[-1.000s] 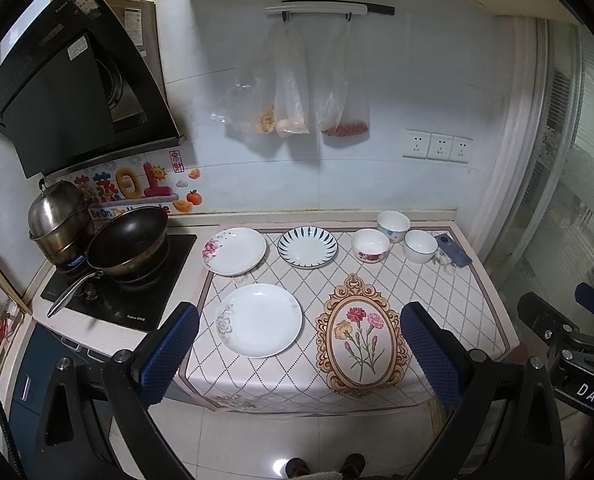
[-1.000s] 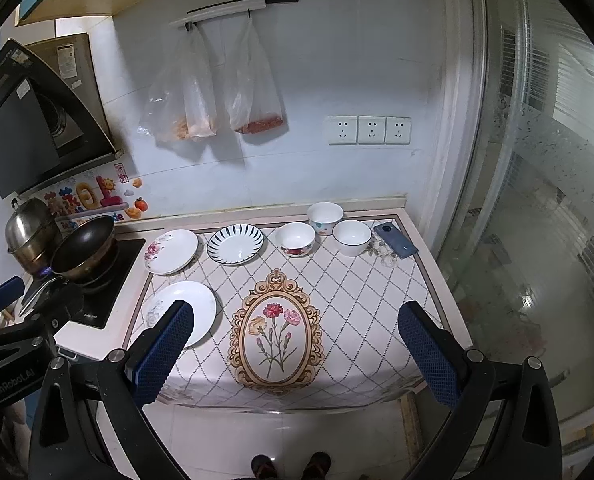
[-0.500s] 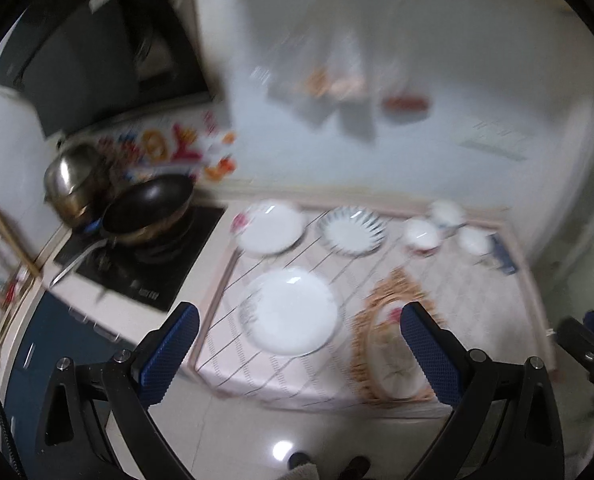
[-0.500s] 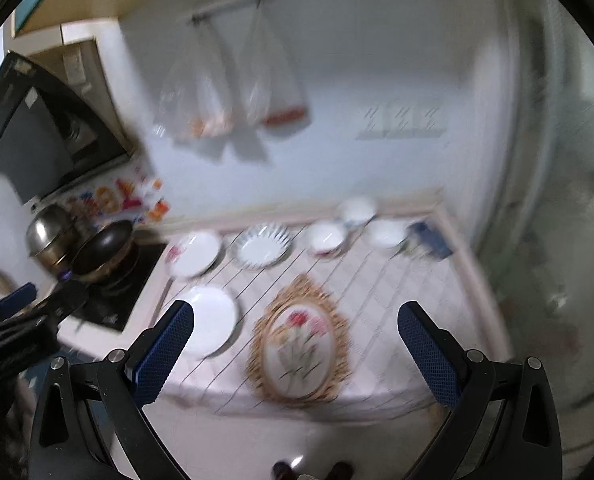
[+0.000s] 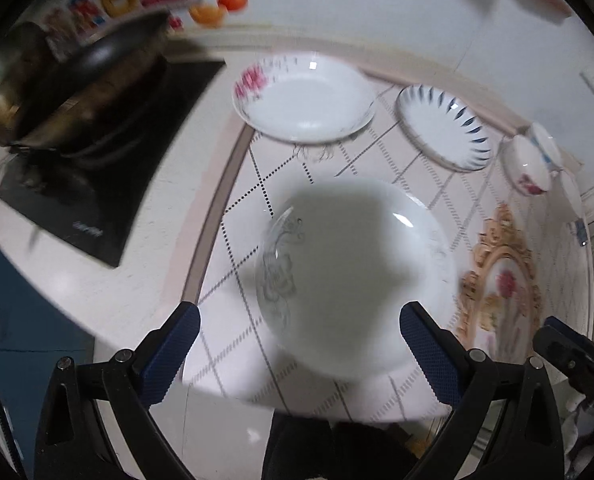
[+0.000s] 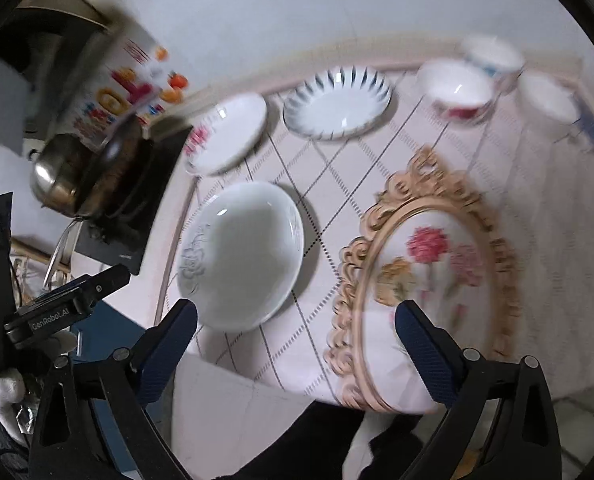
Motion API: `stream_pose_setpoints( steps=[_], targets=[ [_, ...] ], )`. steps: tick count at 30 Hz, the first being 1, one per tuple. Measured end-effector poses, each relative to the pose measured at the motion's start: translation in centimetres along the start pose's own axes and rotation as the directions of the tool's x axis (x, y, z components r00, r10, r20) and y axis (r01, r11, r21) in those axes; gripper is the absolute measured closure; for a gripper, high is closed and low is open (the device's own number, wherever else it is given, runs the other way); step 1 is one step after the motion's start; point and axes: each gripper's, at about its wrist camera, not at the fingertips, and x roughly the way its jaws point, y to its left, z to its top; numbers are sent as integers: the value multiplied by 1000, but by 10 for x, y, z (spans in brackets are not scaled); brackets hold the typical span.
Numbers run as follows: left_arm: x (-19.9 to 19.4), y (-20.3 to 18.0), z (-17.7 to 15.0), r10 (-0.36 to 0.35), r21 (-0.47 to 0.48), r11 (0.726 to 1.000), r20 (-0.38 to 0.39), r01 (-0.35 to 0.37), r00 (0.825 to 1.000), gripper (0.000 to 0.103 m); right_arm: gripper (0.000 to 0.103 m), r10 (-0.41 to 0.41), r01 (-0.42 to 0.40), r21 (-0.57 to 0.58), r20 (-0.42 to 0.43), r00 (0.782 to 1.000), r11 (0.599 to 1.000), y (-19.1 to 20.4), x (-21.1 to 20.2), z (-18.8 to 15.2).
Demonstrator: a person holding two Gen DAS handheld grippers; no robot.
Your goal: Organize plates and bowls
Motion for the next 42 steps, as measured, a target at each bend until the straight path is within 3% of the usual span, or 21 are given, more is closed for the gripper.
stream_pose_setpoints(
  steps=[5,9,12,14,16,17,19,31,42],
  targets=[
    [60,15,23,-37,34,999,-103,41,994,9,11,20,-14,86,-72,997,996,-7,73,23],
    [92,24,33,-85,31,995,-176,92,981,25,22,42,-23,154,-118,992,988,-16,113,33],
    [105,23,35,-118,61,989,-201,133,972,46,37,79,-50,195,-144,986,980,-21,138,35],
    [111,21,35,-130,85,985,-214,151,968,60,53,102,-69,205,-153,983,976,-20,150,33],
    [110,17,32,-124,113,982,-199,149,972,62,65,129,-93,217,-157,979,972,-18,158,32],
    [110,16,31,-118,122,982,-197,144,973,63,76,140,-106,214,-149,979,971,-17,161,33],
    [109,17,28,-122,111,983,-191,145,974,63,84,125,-89,207,-166,978,974,-14,165,33],
    [86,0,23,-112,71,989,-174,126,978,65,85,114,-88,144,-189,975,986,-13,160,38],
    [63,-41,35,-140,104,983,-137,155,981,65,85,135,-113,141,-154,979,984,-46,114,47]
  ],
)
